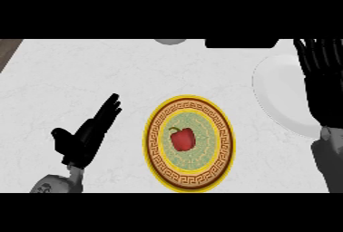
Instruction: Pick the bell pepper from the plate and place it in the plate
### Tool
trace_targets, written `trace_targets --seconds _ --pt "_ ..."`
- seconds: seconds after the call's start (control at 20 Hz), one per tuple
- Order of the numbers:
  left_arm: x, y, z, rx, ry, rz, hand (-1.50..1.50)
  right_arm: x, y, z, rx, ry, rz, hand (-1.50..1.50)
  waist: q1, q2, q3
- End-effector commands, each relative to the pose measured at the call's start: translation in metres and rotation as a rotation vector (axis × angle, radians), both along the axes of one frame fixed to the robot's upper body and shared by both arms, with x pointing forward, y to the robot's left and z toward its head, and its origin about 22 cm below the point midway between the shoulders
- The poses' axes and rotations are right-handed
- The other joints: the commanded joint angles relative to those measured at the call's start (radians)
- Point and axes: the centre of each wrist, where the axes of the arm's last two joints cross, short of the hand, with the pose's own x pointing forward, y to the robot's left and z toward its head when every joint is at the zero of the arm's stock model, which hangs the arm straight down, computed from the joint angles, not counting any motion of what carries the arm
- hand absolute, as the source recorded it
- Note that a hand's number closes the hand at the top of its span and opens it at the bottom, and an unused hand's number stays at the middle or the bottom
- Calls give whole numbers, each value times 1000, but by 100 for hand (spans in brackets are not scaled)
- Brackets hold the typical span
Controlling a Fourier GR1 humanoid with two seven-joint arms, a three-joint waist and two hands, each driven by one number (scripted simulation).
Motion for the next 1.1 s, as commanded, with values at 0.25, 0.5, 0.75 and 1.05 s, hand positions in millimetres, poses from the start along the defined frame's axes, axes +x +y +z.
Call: trace_targets --seconds 0.25,0.5,0.75,1.05 --pt "-20 36 -53 76 255 259 0 32 25 50 -156 -259 310 150 53 5 -2" --pt "-13 24 -42 -6 254 225 0 36 15 -46 -293 -221 -103 -150 15 -3 -1" --pt "-2 25 -47 -6 260 253 0 32 23 -63 -220 -275 33 -150 -4 -9 -2" --pt "-20 9 -55 -3 268 246 0 17 -5 -47 -512 -186 126 -150 -8 -11 -3"
